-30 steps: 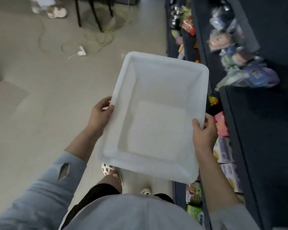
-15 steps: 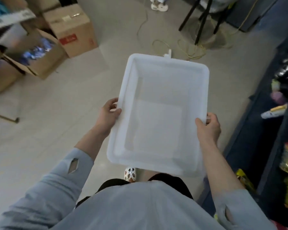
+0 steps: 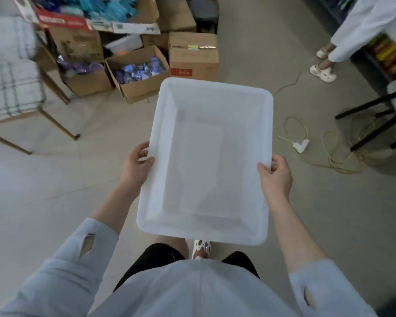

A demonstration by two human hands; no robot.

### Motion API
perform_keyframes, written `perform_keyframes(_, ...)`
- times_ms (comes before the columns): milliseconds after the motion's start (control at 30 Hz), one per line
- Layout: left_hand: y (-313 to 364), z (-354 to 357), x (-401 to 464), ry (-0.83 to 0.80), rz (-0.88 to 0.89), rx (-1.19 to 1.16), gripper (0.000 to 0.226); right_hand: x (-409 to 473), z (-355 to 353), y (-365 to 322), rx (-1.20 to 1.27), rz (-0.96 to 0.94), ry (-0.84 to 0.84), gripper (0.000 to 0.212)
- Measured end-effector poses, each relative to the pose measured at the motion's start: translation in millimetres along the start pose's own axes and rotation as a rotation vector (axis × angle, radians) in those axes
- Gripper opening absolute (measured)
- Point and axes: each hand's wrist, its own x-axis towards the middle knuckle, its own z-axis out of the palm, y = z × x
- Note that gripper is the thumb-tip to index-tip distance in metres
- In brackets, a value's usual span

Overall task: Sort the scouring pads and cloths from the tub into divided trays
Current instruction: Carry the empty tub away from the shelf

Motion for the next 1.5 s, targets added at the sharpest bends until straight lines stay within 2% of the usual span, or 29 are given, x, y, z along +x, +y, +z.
perform_keyframes(167,29,-16,65,0.179,-0.032,-0.078,0.041,80,66,-83,-0.016,-0.125,-0.122,0.026)
perform_keyframes(367,57,-58,172,0.306,-0.061,-0.169,0.040,155,174,-186,-0.046,-0.230,-0.218,0.026)
perform_keyframes(633,110,-133,299,0.474,-0.130,-0.236,0.041,215,308,-339,-0.090,-0.333,-0.326,0.023)
perform_keyframes(900,148,-229,429,0.687,-0.161,-0.277,0.043,258,483,-487,-0.124,-0.457,-0.543,0.017)
perform_keyframes(1233,185,-371,529,1.060,-0.275,-0.325,0.041,232,715,-671,-0.267,-0.712,-0.883,0.022)
perform_keyframes(1367,173,-443,575,1.112,-0.312,-0.321,0.041,206,808,-716,-0.352,-0.786,-0.967,0.018)
perform_keyframes(1500,156,-531,643,1.126,-0.373,-0.274,0.040,184,905,-756,-0.503,-0.798,-1.018,0.024)
